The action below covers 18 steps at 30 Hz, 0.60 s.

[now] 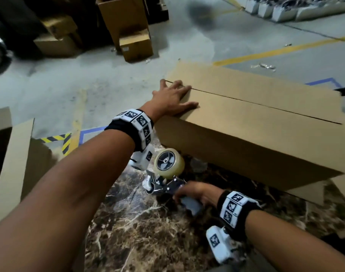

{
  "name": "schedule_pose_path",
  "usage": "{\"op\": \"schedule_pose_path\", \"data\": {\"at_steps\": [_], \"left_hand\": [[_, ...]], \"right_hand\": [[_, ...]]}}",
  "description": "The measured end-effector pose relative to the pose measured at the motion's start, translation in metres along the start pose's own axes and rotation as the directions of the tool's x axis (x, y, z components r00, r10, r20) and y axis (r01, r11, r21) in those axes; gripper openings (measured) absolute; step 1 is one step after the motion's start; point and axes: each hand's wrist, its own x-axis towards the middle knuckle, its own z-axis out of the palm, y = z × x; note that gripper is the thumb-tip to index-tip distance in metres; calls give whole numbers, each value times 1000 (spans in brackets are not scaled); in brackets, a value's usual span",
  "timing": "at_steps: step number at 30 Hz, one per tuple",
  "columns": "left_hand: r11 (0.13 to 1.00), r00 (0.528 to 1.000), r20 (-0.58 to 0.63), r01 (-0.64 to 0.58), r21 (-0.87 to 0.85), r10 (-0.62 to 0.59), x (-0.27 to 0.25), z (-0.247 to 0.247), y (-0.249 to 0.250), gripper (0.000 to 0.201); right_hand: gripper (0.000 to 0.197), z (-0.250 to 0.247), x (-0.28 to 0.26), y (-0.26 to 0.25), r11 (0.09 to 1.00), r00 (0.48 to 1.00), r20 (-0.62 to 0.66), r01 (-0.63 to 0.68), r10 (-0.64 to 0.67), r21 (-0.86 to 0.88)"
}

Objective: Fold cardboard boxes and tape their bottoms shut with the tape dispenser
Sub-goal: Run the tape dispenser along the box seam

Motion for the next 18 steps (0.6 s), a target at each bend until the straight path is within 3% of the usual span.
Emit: {"op": "schedule_pose_path", "data": {"at_steps": [2,5,8,12,14,18], "left_hand": [[999,999,10,33,-10,-33,-7,-1,-2,95],[999,999,6,44,-10,-44,-16,-2,-1,101],[999,999,-6,33,-3,-33,-25,-2,-4,106],[1000,999,-35,18,-24,-19,-40,-3,-4,110],[997,999,-42,8,-77,-11,-47,-4,1,107],[995,998,-64,15,-97,-21,-61,-7,22,72]], "right_hand": [[18,-24,-36,5,979,998,-46,21,-31,-201],[14,-56,-105,5,970,1000,29,18,-11,-242],[15,-84,-162,-2,912,995,-67,39,-73,-409],[10,-117,-234,-15,883,965,-164,111,-206,-456],[12,-133,-260,-26,879,914,-274,152,-299,-451],[14,-170,-273,-48,882,766,-457,307,-452,-358]]}}
